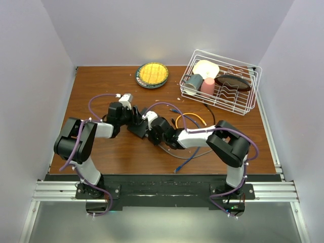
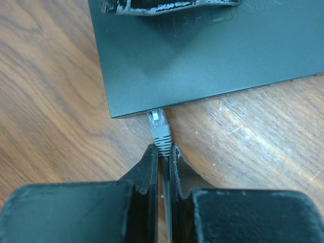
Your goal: Insert the plug into the switch port
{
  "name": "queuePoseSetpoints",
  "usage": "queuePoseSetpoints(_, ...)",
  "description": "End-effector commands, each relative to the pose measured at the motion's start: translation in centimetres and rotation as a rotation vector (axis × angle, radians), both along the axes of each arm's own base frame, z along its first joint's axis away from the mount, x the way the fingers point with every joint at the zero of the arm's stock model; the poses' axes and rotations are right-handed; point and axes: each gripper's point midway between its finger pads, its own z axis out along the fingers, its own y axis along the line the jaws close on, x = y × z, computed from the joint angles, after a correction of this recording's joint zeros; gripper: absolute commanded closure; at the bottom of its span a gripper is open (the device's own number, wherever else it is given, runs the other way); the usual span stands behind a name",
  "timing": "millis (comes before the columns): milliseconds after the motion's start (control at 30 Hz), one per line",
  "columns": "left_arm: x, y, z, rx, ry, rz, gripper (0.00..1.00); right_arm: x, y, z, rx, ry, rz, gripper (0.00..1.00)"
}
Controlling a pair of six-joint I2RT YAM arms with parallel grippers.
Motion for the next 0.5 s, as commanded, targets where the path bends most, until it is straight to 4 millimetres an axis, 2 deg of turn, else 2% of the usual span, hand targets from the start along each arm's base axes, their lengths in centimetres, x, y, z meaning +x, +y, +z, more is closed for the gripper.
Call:
queuePoseSetpoints(0, -13.0, -4.5, -4.0, -0.133, 0.465, -0.23, 0.6, 6.9, 2.5, 5.3, 0.199, -0.182, -0.195, 1.0)
queuePoseSetpoints(300, -14.7, -5.5, -4.1, -0.131, 0.49, -0.257, 0.65, 7.9, 3.3, 6.1, 0.22, -0.194, -0.221, 1.0)
queuePoseSetpoints(433, -15.1, -5.5, -4.7, -0.123, 0.508, -0.257, 0.65, 7.9, 3.7, 6.3, 0.224, -0.207, -0.193, 1.0)
queuePoseSetpoints(467, -15.1, -5.4, -4.9, -0.115, 0.512, -0.251, 0.65, 7.3, 4.2, 6.2, 0.231, -0.192, -0.153, 1.0)
